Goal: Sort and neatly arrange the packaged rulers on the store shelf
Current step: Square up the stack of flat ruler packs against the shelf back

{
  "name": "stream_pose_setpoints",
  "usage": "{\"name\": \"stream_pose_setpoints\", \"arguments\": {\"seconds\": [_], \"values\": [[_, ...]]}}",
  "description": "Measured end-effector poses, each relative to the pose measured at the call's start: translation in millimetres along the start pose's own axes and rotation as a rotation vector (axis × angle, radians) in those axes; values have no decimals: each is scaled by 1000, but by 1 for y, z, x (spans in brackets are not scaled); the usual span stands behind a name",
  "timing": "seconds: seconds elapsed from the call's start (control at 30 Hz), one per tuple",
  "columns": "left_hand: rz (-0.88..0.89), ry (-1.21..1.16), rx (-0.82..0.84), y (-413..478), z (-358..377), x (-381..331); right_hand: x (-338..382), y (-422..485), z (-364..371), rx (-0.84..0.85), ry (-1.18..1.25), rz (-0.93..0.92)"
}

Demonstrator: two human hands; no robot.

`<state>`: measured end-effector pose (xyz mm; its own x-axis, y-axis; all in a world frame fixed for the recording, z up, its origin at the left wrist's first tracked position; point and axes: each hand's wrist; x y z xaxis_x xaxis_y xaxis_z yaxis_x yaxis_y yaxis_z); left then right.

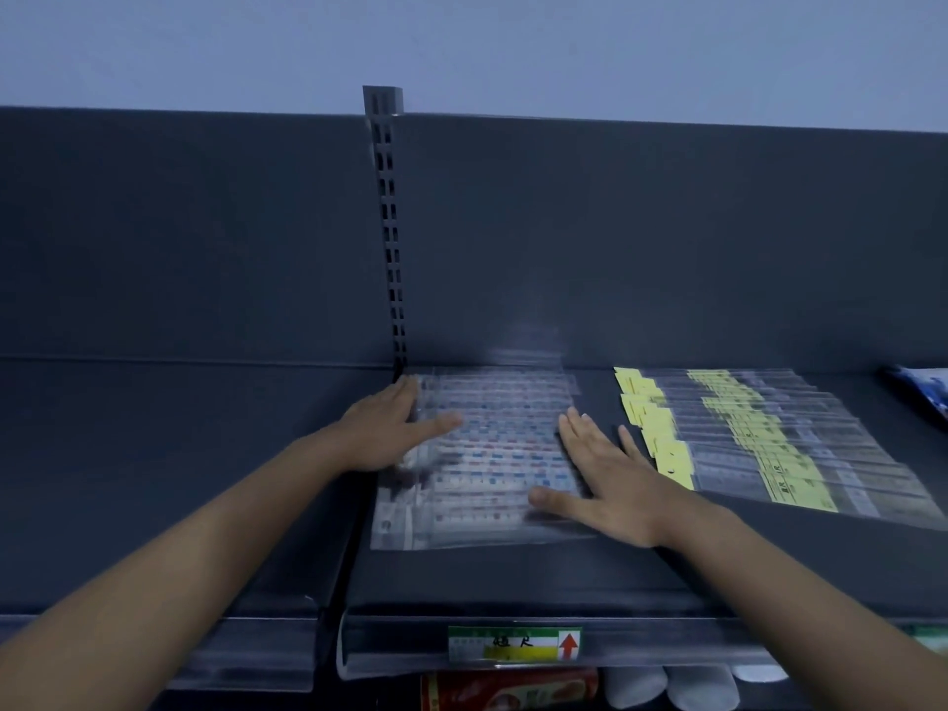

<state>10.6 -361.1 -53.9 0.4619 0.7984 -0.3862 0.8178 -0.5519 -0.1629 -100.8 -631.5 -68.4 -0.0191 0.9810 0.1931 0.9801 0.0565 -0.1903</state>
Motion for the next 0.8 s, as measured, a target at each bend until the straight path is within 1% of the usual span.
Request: {"name": "stream_pose_setpoints", "arguments": {"seconds": [0.07,0.13,0.17,0.2,0.3,0.33,0.37,0.4,0.43,0.53,0.67,0.77,0.8], "values": [[-26,70,-8,7,0,2,2,0,3,-9,22,11],[-47,78,-26,12,3,2,3,3,1,-26,150,38],[-53,6,-53,15,4,1,5,7,-3,-62,266,62],[-57,-136,-100,17,4,-2,5,12,-9,-114,410,98],[-108,-658,-331,28,3,-10,3,43,-28,-295,876,279],[-142,-766,-392,33,1,-12,0,56,-34,-317,1013,342],[-168,-842,-431,37,0,-14,-2,69,-39,-304,1143,385],[-181,-895,-460,41,-1,-15,-4,80,-42,-273,1255,396],[-187,-934,-489,45,-1,-16,-5,88,-43,-242,1319,389],[-198,-979,-541,52,-1,-19,2,102,-40,-218,1316,375],[-170,-977,-494,54,1,-17,12,106,-35,-224,1279,356],[-181,-1054,-497,54,-4,-9,11,107,-38,-334,1192,402],[-185,-1076,-504,54,-6,-7,11,107,-38,-355,1204,403]]}}
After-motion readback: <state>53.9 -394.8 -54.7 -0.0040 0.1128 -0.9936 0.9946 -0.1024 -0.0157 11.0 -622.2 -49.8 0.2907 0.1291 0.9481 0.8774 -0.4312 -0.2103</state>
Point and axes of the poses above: each hand's wrist, its own y-axis towards the middle knuckle, its own z-axis out of the palm, x = y × z, and after that the axes turned 8 degrees about z, right-handed
